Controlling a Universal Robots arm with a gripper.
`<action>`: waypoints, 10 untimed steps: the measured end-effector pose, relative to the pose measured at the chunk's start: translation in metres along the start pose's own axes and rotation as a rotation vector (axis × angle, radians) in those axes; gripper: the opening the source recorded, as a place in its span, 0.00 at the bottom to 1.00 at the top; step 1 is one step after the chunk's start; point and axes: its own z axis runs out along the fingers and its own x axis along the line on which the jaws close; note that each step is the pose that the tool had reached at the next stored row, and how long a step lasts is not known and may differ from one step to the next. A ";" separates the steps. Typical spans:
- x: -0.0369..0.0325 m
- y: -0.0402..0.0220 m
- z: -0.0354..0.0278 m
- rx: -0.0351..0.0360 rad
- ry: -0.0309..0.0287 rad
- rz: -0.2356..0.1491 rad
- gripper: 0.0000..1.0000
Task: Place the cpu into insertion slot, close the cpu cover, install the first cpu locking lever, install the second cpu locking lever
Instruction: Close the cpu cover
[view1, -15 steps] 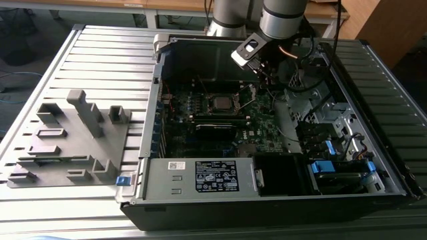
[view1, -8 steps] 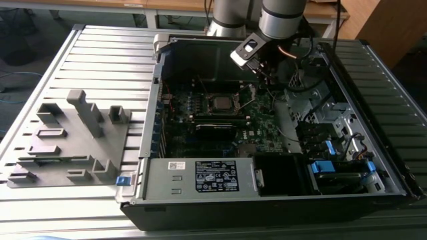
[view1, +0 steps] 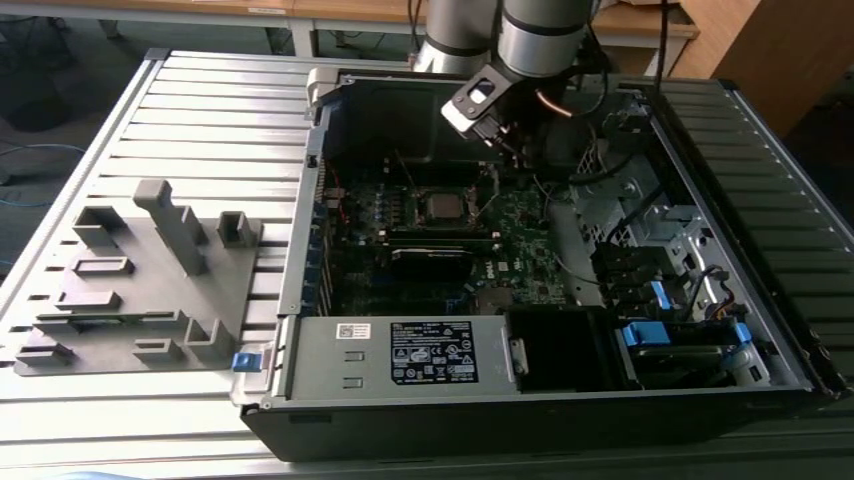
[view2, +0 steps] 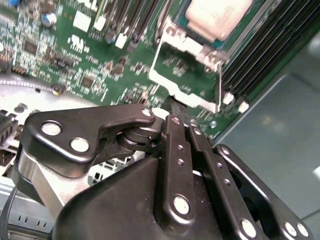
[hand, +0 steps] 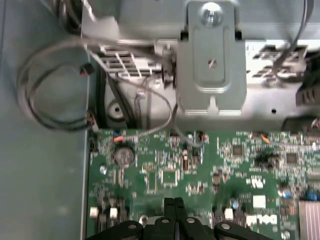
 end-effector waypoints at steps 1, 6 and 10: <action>0.0000 -0.0043 -0.0003 -0.0028 0.0000 0.000 0.11; -0.0002 -0.0247 -0.0020 -0.0133 0.0001 0.000 0.11; -0.0002 -0.0378 -0.0031 -0.0188 0.0002 0.000 0.11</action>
